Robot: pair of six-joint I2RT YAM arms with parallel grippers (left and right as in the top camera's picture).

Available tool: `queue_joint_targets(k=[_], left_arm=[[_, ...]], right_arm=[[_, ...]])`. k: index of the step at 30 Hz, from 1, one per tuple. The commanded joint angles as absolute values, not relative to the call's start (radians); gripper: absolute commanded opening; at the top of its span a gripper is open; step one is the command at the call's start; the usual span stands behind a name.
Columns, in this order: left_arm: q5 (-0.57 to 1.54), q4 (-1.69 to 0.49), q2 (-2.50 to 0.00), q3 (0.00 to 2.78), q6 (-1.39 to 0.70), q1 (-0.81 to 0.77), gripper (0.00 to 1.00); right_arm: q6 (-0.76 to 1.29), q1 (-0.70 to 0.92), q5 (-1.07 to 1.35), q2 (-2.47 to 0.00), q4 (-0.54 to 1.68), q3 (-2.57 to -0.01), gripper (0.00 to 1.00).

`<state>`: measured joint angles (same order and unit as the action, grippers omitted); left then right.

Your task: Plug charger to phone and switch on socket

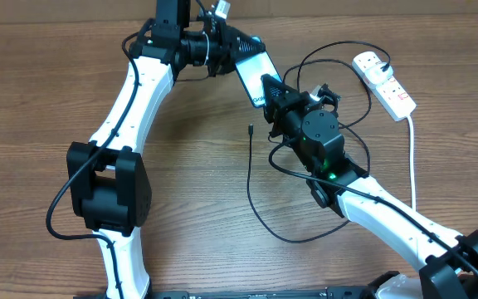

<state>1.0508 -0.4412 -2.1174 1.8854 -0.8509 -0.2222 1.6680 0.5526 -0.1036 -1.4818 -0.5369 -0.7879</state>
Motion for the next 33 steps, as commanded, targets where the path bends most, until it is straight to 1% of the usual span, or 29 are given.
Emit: queue_joint_targets(k=[1,4,9,12,14,18,23,25,26,29,30,33], left_arm=[[1.035,-0.356,-2.113,1.901,-0.984,-0.231,0.18],[1.029,-0.322,-2.113,1.901,-1.04,-0.235,0.05],[1.019,-0.31,-2.113,1.901,-1.063,-0.258,0.04],[1.004,-0.309,-2.113,1.901,-1.063,-0.264,0.04],[0.994,-0.309,-2.113,1.901,-1.062,-0.264,0.04],[0.994,-0.308,-2.113,1.901,-1.053,-0.247,0.04],[0.995,-0.318,-2.113,1.901,-0.986,-0.206,0.04],[0.995,-0.33,-2.113,1.901,-0.959,-0.184,0.04],[0.994,-0.339,-2.113,1.901,-0.944,-0.171,0.04],[0.99,-0.362,-2.113,1.901,-0.9,-0.13,0.04],[0.986,-0.379,-2.113,1.901,-0.894,-0.113,0.04],[0.964,-0.444,-2.113,1.901,-0.894,-0.062,0.04]], right_arm=[[1.649,0.599,0.001,-1.483,-0.514,-0.794,0.04],[1.649,0.6,0.0,-1.483,-0.515,-0.794,0.04],[1.644,0.6,-0.003,-1.483,-0.515,-0.794,0.04],[1.586,0.6,-0.004,-1.483,-0.515,-0.794,0.04],[1.536,0.599,-0.007,-1.483,-0.515,-0.794,0.12],[1.427,0.578,-0.014,-1.483,-0.516,-0.794,0.4],[1.299,0.532,0.004,-1.481,-0.516,-0.794,0.55],[1.234,0.511,0.029,-1.476,-0.514,-0.794,0.64],[1.187,0.492,0.059,-1.469,-0.506,-0.794,0.79],[1.155,0.45,0.105,-1.443,-0.417,-0.794,0.83],[1.131,0.438,0.122,-1.434,-0.386,-0.796,0.83],[1.017,0.408,0.17,-1.414,-0.193,-0.845,0.83]])
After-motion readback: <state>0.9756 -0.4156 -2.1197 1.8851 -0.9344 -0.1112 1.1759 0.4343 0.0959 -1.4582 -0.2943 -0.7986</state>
